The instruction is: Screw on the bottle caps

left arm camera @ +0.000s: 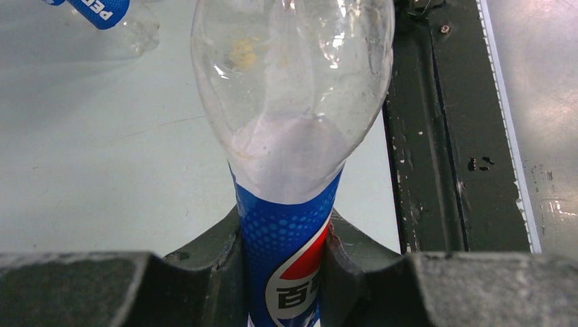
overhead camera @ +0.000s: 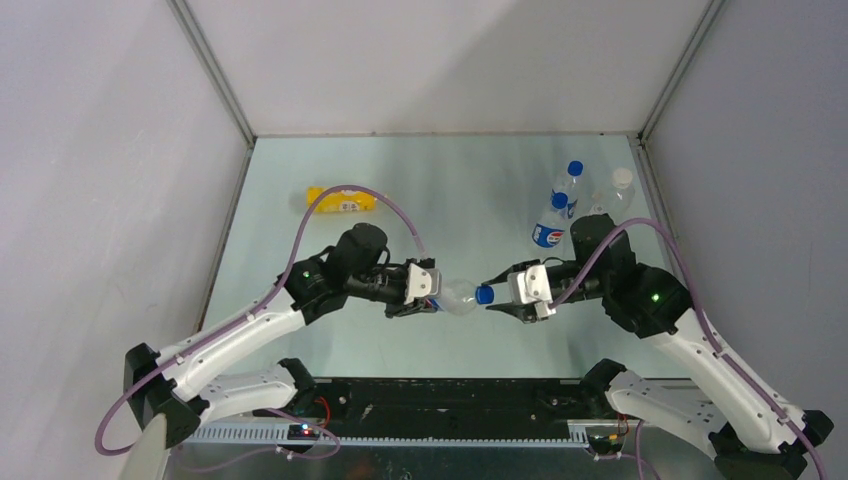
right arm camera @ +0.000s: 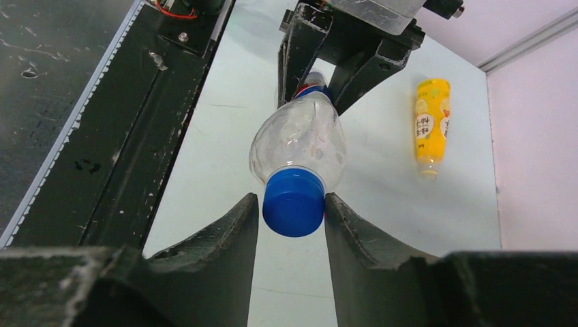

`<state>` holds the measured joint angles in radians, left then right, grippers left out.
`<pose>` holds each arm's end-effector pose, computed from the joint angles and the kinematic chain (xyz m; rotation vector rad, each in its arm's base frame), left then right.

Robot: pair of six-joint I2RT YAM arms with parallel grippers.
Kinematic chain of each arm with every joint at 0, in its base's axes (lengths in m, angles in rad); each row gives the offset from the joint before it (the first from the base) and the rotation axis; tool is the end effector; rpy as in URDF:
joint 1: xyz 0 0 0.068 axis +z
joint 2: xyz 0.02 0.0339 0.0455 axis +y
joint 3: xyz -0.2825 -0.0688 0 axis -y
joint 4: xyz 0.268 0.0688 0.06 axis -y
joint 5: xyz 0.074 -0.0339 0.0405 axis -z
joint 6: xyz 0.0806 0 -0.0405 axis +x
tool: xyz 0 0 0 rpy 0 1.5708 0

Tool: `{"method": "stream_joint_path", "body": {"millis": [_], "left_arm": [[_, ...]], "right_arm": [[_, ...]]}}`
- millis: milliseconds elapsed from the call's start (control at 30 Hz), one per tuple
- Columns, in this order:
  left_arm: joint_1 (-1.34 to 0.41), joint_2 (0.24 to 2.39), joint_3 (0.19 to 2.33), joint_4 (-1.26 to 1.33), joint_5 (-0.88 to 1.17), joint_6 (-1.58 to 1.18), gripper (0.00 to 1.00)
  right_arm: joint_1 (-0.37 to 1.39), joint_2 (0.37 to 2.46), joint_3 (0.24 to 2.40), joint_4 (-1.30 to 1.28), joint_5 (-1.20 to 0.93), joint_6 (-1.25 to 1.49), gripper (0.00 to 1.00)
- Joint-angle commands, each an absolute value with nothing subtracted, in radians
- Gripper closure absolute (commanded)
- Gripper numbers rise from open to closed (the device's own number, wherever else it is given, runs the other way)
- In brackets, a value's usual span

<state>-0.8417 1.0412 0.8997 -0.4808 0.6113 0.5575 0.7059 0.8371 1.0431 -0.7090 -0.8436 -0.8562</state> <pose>0.1419 -0.2283 0.2973 1.6532 1.4228 -0.8290 0.1076 0.1708 0.3754 -1.7029 0.9988 0.7691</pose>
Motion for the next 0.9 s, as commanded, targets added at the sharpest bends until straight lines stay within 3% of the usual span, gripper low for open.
{"method": "stream_joint_path", "body": {"millis": [0,67,167,233,400,500,600,700,867], "left_arm": [[-0.835,1.036,0.942,-0.447,0.654,0.559,0.98],[-0.835,1.033,0.941,-0.443,0.649,0.559,0.98],[-0.835,1.022,0.939,-0.414,0.626,0.557,0.98],[-0.838,1.006,0.929,-0.372,0.591,0.547,0.98],[-0.891,0.935,0.85,-0.181,0.314,0.582,1.0],[-0.962,0.898,0.789,-0.066,0.125,0.647,0.99],[-1.055,0.904,0.723,0.084,-0.182,0.756,0.99],[-1.173,0.966,0.674,0.21,-0.436,0.941,0.98],[-1.204,1.017,0.666,0.244,-0.483,0.956,0.99]], "right_arm": [[0.718,0.848,1.057,-0.71,-0.845,-0.846,0.61],[0.718,0.848,1.057,-0.694,-0.839,-0.807,0.69],[0.719,0.857,1.056,-0.641,-0.818,-0.707,0.91],[0.72,0.872,1.057,-0.606,-0.785,-0.562,1.0],[0.723,0.915,1.057,-0.504,-0.635,-0.251,1.0],[0.722,0.938,1.056,-0.433,-0.499,0.07,1.0],[0.699,0.975,1.056,-0.392,-0.326,0.349,1.0],[0.642,1.026,1.056,-0.398,-0.319,0.64,1.0],[0.617,1.055,1.056,-0.347,-0.445,0.7,0.97]]}}
